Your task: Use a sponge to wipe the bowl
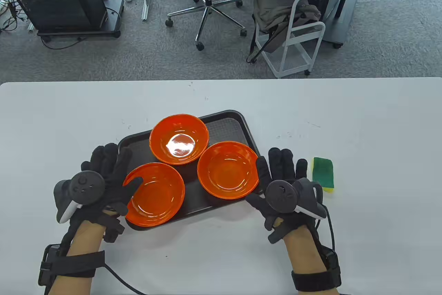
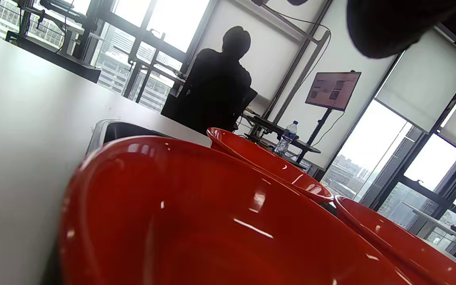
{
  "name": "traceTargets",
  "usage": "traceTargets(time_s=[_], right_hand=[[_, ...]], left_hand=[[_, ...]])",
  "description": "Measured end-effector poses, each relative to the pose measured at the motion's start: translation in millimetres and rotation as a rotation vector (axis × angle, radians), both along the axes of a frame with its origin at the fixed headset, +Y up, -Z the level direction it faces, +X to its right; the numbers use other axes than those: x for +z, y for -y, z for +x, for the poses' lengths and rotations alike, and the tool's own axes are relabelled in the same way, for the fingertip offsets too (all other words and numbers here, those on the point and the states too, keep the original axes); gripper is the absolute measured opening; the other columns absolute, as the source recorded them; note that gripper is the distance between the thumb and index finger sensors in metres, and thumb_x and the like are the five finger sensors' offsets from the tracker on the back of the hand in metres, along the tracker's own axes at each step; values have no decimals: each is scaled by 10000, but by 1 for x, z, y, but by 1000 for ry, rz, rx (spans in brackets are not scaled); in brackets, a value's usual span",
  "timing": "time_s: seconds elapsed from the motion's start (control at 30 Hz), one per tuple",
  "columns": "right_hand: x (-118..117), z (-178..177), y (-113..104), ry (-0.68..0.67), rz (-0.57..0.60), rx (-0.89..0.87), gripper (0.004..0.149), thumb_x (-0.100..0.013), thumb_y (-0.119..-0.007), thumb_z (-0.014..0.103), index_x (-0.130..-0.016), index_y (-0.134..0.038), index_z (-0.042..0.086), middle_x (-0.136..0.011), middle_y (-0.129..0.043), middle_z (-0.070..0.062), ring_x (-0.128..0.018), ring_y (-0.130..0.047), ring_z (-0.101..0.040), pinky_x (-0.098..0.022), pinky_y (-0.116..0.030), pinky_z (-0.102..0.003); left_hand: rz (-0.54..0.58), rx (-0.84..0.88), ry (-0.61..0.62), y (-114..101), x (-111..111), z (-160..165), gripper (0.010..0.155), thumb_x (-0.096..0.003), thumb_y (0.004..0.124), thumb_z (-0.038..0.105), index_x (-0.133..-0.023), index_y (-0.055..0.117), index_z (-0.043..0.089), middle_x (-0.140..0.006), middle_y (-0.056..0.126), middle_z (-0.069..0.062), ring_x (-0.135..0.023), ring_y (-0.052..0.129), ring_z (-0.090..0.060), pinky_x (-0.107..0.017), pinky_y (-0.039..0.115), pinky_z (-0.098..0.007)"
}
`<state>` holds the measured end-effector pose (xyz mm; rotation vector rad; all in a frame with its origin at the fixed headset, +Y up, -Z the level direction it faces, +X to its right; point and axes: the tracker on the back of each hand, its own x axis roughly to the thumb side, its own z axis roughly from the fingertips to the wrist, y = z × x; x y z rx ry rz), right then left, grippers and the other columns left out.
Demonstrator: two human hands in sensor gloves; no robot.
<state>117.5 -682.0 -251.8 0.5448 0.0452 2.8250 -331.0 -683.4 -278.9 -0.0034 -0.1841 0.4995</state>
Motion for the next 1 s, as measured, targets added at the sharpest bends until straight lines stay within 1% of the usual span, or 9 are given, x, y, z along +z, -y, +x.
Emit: traceTargets(time_s=[0.17, 0.23, 0.3, 0.33, 0.5, 0.67, 0.83, 0.97, 1.0], right_hand=[[1, -2, 0, -6, 0, -7, 909, -540, -779, 582, -1025, -139, 157, -1073, 17, -262, -968, -15, -575, -563, -55, -779], [1, -2, -1, -7, 4, -11, 907, -540, -779, 582, -1025, -141, 157, -1073, 16, -262, -968, -16, -574, -564, -56, -780], [2, -1, -2, -5, 10, -14, 906, -540, -778, 582, -1026, -142, 156, -1074, 16, -262, -969, -16, -575, -564, -56, -780], [2, -1, -2, -4, 10, -16, 906, -540, -777, 583, -1026, -143, 156, -1074, 16, -263, -969, -17, -575, -564, -56, -780], [1, 3, -3, 7, 11, -27, 903, -541, -777, 580, -1027, -146, 154, -1074, 13, -264, -969, -18, -575, -564, -57, -780], [0, 6, -2, 13, 4, -27, 902, -541, -778, 580, -1028, -150, 152, -1075, 12, -263, -970, -20, -574, -564, -57, -779], [-2, 8, -1, 22, -2, -30, 898, -541, -777, 579, -1028, -155, 152, -1076, 10, -264, -969, -23, -575, -564, -57, -779], [-1, 8, -2, 24, -4, -27, 896, -542, -777, 579, -1029, -159, 150, -1076, -18, -264, -970, -26, -575, -564, -58, -779], [-1, 8, -2, 23, -5, -28, 897, -541, -777, 578, -1029, -158, 150, -1076, 10, -265, -971, -25, -574, -564, -58, -779]], left_hand=[[-48, -11, -44, 6, 0, 4, 826, -481, 772, 678, -1128, 318, 437, -1187, 149, 17, -1142, 94, -382, -751, 221, -686], [-77, 8, -81, 9, -1, 5, 833, -477, 795, 687, -1130, 342, 437, -1190, 237, -58, -1129, 268, -452, -749, 392, -670], [-114, 4, -129, 13, -2, 5, 863, -471, 815, 692, -1133, 339, 409, -1167, 329, -157, -1074, 456, -520, -710, 540, -651], [-134, 1, -147, 15, -2, 5, 888, -470, 821, 691, -1133, 322, 377, -1147, 361, -205, -1041, 525, -536, -687, 589, -642], [-240, -40, -238, 32, -10, 3, 968, -464, 843, 683, -1120, 276, 254, -1086, 451, -271, -937, 696, -533, -603, 718, -599], [-297, -82, -299, 45, -17, 0, 974, -460, 870, 645, -1108, 291, 206, -1034, 571, -266, -829, 844, -471, -517, 805, -546], [-319, -149, -347, 55, -22, -6, 946, -450, 886, 628, -1100, 364, 182, -902, 787, -212, -619, 999, -356, -420, 868, -482], [-333, -157, -370, 59, -23, -11, 892, -449, 898, 594, -1088, 442, 170, -785, 880, -154, -449, 1045, -278, -343, 896, -440], [-335, -161, -365, 61, -23, -13, 864, -449, 898, 592, -1090, 474, 196, -753, 899, -139, -412, 1048, -259, -326, 902, -430]])
